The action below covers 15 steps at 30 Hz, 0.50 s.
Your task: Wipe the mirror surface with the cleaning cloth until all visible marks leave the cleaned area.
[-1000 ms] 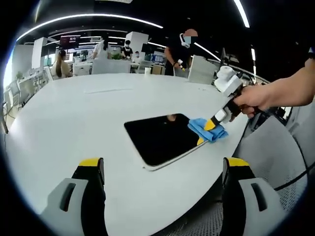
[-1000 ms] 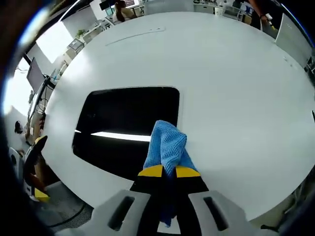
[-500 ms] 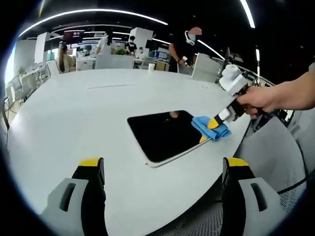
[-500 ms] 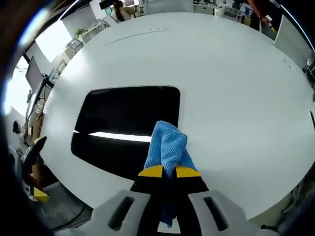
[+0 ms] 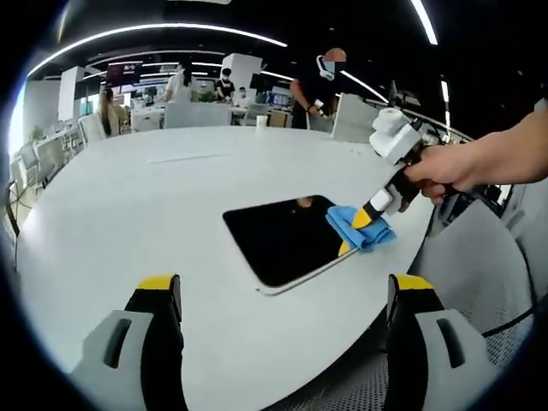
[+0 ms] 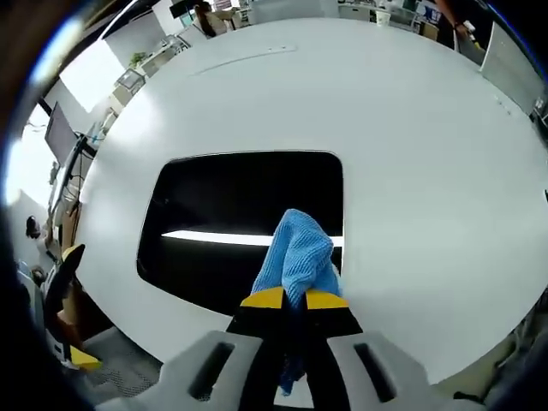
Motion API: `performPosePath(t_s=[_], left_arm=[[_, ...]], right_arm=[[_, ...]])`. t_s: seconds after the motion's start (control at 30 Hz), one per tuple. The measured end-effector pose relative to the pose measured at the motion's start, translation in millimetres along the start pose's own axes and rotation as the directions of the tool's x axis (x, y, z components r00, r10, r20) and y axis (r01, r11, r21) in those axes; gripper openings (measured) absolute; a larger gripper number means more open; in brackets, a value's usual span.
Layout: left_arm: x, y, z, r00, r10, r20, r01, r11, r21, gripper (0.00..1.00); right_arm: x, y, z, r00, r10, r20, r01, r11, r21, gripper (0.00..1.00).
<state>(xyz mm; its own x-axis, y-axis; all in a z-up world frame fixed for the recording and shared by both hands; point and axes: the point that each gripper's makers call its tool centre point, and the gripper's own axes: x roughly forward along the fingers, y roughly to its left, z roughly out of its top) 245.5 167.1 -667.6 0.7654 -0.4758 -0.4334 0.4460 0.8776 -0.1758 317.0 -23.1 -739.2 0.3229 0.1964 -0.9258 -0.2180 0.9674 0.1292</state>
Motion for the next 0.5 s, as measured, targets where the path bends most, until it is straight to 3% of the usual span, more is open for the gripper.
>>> performPosePath(t_s=[0.5], left_arm=[[0.3, -3.6, -2.8, 1.0, -0.022, -0.017, 0.023, 1.0, 0.02, 0.99]], right_arm=[[14.3, 54.4, 12.6, 0.999, 0.033, -0.026, -0.034, 0.997, -0.067, 0.0]])
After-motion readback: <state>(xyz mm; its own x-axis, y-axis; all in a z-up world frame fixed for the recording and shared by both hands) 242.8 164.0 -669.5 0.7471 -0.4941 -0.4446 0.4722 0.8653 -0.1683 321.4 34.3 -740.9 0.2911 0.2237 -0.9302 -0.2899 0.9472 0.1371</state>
